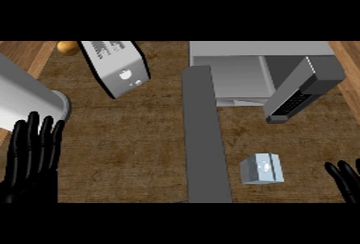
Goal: Pick up the milk, place it into the microwave and close the microwave
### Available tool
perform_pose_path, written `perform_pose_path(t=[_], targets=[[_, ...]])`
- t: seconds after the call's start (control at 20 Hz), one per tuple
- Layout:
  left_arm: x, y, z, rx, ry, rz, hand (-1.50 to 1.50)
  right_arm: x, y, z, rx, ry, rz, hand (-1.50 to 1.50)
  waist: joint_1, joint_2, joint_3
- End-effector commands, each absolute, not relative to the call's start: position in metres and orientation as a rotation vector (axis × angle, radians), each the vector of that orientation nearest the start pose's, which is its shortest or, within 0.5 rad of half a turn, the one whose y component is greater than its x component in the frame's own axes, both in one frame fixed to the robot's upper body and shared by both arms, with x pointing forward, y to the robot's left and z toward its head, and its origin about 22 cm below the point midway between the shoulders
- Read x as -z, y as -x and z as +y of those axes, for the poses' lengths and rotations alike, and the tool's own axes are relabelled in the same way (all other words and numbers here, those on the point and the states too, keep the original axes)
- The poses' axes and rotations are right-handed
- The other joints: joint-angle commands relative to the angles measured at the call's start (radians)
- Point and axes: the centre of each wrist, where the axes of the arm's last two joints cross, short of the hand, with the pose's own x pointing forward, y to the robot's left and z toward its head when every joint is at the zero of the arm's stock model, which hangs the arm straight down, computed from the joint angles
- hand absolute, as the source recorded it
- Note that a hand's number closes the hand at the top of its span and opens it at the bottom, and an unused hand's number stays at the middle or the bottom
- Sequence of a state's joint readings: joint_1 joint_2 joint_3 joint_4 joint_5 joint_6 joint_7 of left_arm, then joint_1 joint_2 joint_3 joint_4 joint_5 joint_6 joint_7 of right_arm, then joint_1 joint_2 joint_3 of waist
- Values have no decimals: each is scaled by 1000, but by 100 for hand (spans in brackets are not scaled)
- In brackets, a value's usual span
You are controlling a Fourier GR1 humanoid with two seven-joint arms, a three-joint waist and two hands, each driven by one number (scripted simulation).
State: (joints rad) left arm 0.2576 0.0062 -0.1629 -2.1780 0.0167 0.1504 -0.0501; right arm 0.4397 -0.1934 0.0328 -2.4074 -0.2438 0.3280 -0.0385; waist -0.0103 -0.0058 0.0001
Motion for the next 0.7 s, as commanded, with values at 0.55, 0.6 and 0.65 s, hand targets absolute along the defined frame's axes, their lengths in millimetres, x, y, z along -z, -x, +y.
perform_pose_path(t=[0.55,0.6,0.65], targets=[[-95,-91,249,-163,-25,-1975,-150,-120,-76,-256,-333,-152,-2031,-150,10,2,0],[-80,-88,246,-159,-16,-1980,-150,-106,-79,-260,-333,-140,-2027,-150,10,1,0],[-79,-70,259,-153,-24,-1979,-150,-126,-74,-254,-341,-147,-2014,-150,20,0,-1]])
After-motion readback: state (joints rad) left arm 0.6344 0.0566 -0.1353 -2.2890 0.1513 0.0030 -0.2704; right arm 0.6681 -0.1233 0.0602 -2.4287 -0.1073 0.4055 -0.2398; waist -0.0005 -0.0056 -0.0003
